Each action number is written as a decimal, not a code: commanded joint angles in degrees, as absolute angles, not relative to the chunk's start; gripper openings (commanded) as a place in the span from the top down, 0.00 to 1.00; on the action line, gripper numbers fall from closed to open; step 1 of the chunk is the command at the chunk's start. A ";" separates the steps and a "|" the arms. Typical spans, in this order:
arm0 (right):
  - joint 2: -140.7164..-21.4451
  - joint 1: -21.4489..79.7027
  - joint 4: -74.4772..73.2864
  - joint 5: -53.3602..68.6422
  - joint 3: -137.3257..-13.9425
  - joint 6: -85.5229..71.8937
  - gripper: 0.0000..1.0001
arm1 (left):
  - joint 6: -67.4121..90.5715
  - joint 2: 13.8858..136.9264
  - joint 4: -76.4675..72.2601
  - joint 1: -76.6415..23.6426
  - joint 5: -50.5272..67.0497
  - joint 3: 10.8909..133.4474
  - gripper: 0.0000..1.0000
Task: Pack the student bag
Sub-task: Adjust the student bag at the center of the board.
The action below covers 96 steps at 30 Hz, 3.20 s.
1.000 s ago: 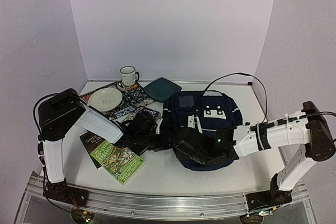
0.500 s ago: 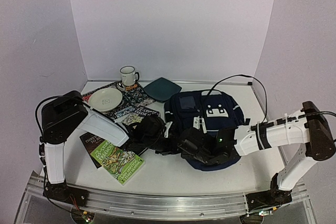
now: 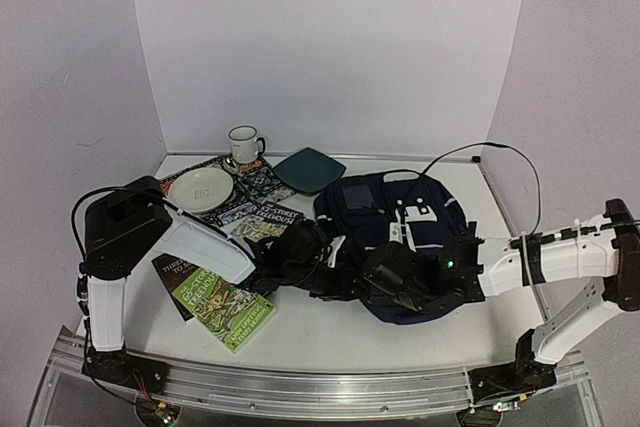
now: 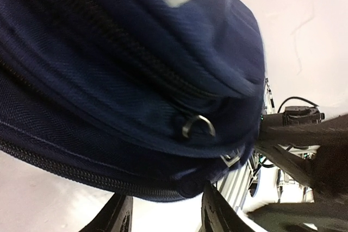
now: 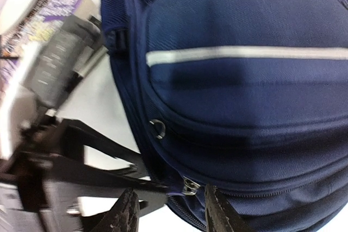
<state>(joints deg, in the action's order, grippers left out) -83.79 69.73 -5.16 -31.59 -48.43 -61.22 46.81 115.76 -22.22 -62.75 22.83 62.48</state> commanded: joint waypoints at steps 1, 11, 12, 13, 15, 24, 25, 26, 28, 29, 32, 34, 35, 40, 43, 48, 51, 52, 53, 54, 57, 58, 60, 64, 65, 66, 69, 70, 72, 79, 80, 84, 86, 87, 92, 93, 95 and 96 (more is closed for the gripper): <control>-80.17 69.52 -10.77 -33.61 -46.18 -61.65 0.58 | 42.86 114.51 -24.35 -64.30 23.59 66.33 0.55; -76.65 69.24 -14.38 -37.31 -46.93 -57.44 0.47 | 31.51 107.92 -23.71 -64.34 16.69 60.35 0.47; -76.36 68.93 -15.20 -38.09 -46.88 -57.56 0.46 | 30.71 107.51 -23.66 -64.33 16.77 60.38 0.47; -75.91 68.42 -15.89 -38.48 -46.70 -57.54 0.45 | 29.83 107.08 -23.64 -64.35 16.87 60.44 0.46; -74.80 67.09 -16.76 -38.80 -45.90 -57.43 0.43 | 28.03 106.38 -23.64 -64.42 16.94 60.60 0.45; -68.48 61.12 -17.14 -38.07 -41.84 -56.17 0.37 | 24.28 110.79 -23.19 -64.77 19.79 64.47 0.43; -68.20 60.84 -17.14 -38.04 -41.65 -56.12 0.37 | 24.34 111.62 -23.15 -64.77 20.40 64.91 0.43; -68.08 60.63 -17.14 -38.00 -41.52 -56.06 0.37 | 24.40 112.31 -23.12 -64.81 21.08 65.42 0.43; -68.51 60.37 -17.18 -37.85 -41.58 -55.99 0.36 | 24.55 113.75 -23.12 -64.97 22.23 66.60 0.43; -68.86 60.34 -17.21 -37.76 -41.67 -56.02 0.36 | 24.64 114.41 -23.12 -65.05 22.83 67.22 0.44; -69.59 60.37 -17.12 -37.62 -41.96 -56.18 0.36 | 25.20 116.33 -23.03 -65.08 24.34 68.94 0.43; -69.61 60.34 -16.95 -37.55 -42.15 -56.03 0.36 | 25.58 117.32 -22.95 -65.14 24.43 69.34 0.44; -69.59 60.33 -16.83 -37.54 -42.22 -55.88 0.36 | 25.85 117.70 -22.90 -65.15 24.44 69.56 0.44; -69.47 60.32 -16.29 -37.62 -42.23 -55.60 0.36 | 28.16 120.03 -22.85 -65.21 28.11 71.27 0.45; -69.60 60.36 -15.98 -37.49 -42.18 -55.35 0.36 | 29.95 120.49 -22.85 -65.21 31.45 72.33 0.46; -68.98 60.27 -15.28 -36.88 -42.22 -54.08 0.36 | 32.63 118.39 -22.93 -66.09 39.56 75.25 0.48; -68.51 60.30 -15.09 -36.40 -42.53 -53.07 0.37 | 32.77 116.67 -22.85 -67.14 41.51 76.44 0.48; -68.47 60.30 -15.11 -36.27 -42.67 -52.67 0.37 | 32.72 116.36 -22.86 -67.32 41.62 76.42 0.48; -68.45 60.33 -15.12 -36.00 -42.71 -52.45 0.37 | 32.65 116.06 -22.86 -67.44 41.53 76.21 0.48; -68.40 60.35 -15.12 -35.58 -42.71 -52.36 0.38 | 32.69 115.89 -22.87 -67.48 41.41 75.92 0.48; -68.66 60.32 -15.12 -33.21 -43.06 -51.44 0.41 | 33.17 115.22 -22.91 -67.48 39.92 73.78 0.48; -68.97 60.31 -15.12 -31.85 -43.33 -50.84 0.42 | 33.17 114.50 -22.93 -67.48 38.93 72.55 0.48; -69.66 60.37 -15.19 -29.28 -43.69 -50.17 0.44 | 33.30 112.05 -22.92 -67.44 35.80 69.20 0.48; -71.04 60.33 -15.61 -23.93 -44.52 -49.77 0.48 | 35.32 106.95 -22.91 -66.71 28.67 62.27 0.48; -71.43 60.39 -15.86 -22.53 -44.87 -49.83 0.48 | 36.12 105.94 -22.91 -66.48 26.91 60.75 0.47; -71.72 60.42 -16.02 -21.27 -45.18 -49.96 0.49 | 36.88 105.19 -22.92 -66.27 25.33 59.44 0.47; -72.37 60.54 -16.08 -17.17 -45.64 -50.77 0.49 | 38.91 104.07 -22.87 -65.46 22.29 56.98 0.47; -72.64 60.58 -16.08 -15.97 -45.85 -50.98 0.50 | 39.64 104.13 -22.92 -65.17 21.88 56.59 0.47; -73.20 60.87 -16.08 -13.73 -46.28 -51.58 0.50 | 40.87 104.56 -22.86 -64.64 21.15 56.18 0.47; -75.63 62.50 -16.03 -11.50 -47.02 -54.55 0.51 | 43.45 106.60 -22.85 -63.78 19.40 56.49 0.47; -76.16 62.80 -15.92 -11.68 -47.05 -55.27 0.52 | 43.57 106.93 -22.86 -63.74 19.28 56.71 0.47; -77.81 64.55 -13.78 -14.09 -47.07 -58.34 0.55 | 43.56 108.15 -22.85 -63.72 19.25 57.79 0.48; -78.41 65.46 -12.99 -16.20 -47.38 -60.18 0.56 | 43.41 108.21 -22.85 -63.72 18.76 57.85 0.48; -78.81 65.99 -12.93 -17.73 -47.69 -61.22 0.56 | 43.30 108.15 -22.85 -63.70 18.46 57.70 0.48; -81.16 68.52 -13.08 -24.45 -49.32 -66.19 0.57 | 43.29 107.66 -22.85 -63.37 16.77 56.16 0.48; -81.90 68.89 -13.62 -25.55 -49.57 -67.44 0.57 | 43.33 107.63 -22.85 -63.31 16.70 55.96 0.48; -83.15 69.57 -14.43 -28.03 -50.04 -69.58 0.58 | 43.32 107.64 -22.85 -63.27 16.47 55.76 0.48; -83.76 69.79 -14.64 -28.94 -50.30 -70.40 0.61 | 43.25 107.59 -22.85 -63.28 16.21 55.61 0.48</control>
<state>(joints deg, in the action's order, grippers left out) -81.33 68.54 -11.49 -21.10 -47.88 -64.53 43.42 108.16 -22.00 -63.68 17.84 56.10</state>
